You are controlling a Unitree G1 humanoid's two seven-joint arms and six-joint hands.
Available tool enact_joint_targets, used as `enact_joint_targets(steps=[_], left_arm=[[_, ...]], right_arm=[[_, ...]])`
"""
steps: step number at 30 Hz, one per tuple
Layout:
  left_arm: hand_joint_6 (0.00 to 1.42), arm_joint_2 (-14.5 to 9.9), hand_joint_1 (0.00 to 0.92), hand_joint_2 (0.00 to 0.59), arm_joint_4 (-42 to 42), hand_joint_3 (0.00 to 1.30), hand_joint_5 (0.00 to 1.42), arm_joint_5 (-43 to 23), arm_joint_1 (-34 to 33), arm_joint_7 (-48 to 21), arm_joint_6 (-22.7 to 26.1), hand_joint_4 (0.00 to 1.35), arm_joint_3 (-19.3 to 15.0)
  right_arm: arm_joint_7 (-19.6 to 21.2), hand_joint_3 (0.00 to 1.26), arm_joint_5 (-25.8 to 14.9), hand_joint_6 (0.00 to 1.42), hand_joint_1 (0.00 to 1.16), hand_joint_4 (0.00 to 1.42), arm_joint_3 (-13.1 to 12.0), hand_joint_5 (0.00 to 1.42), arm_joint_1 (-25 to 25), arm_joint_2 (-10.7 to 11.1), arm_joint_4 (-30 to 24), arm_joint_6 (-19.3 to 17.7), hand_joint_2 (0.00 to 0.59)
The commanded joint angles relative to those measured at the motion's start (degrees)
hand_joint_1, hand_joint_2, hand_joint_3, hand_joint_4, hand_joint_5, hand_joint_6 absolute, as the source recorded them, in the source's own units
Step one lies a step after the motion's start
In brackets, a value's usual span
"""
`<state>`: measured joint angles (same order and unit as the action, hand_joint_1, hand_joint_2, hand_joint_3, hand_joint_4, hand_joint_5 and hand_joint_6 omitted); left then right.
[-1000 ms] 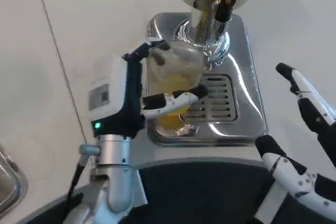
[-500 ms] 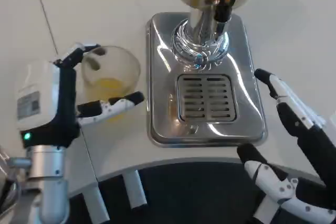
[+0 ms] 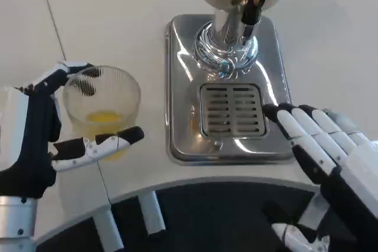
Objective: Grasp the cup under the faucet to collect the drink, then remove the cup.
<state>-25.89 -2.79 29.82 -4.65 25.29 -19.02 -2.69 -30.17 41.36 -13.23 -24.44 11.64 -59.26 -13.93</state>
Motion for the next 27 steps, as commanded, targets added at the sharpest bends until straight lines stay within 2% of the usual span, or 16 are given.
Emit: enact_joint_targets(steps=[1, 8, 14, 27], left_arm=[[1.42, 1.43, 0.845, 0.0, -9.47, 1.19, 1.37, -2.44, 4.91, -3.1, -2.49, 1.2, -1.86], [1.42, 4.12, 0.845, 0.0, -20.72, 1.19, 1.37, -6.66, 13.61, -8.95, -4.5, 1.2, -4.03], [1.42, 6.23, 0.84, 0.0, -25.83, 1.19, 1.37, -7.44, 20.19, -11.84, -7.51, 1.21, -4.41], [1.42, 9.3, 0.84, 0.0, -29.38, 1.19, 1.37, -6.28, 25.11, -15.78, -13.28, 1.21, -3.58]], right_arm=[[2.55, 0.0, 1.35, 0.0, 0.31, 0.0, -2.43, 0.0, -5.47, -0.28, -0.74, -4.96, 0.485], [5.78, 0.0, 2.58, 0.0, 0.31, 0.0, -3.58, 0.0, -9.47, -0.28, -0.74, -8.78, 0.488], [7.31, 0.0, 2.62, 0.0, 0.3, 0.0, -4.41, 0.0, -11.8, -0.53, -0.74, -10.99, 0.493], [9.75, 0.0, 2.11, 0.0, 0.29, 0.0, -3.91, 0.0, -13.13, -1.32, -0.74, -13.23, 0.501]])
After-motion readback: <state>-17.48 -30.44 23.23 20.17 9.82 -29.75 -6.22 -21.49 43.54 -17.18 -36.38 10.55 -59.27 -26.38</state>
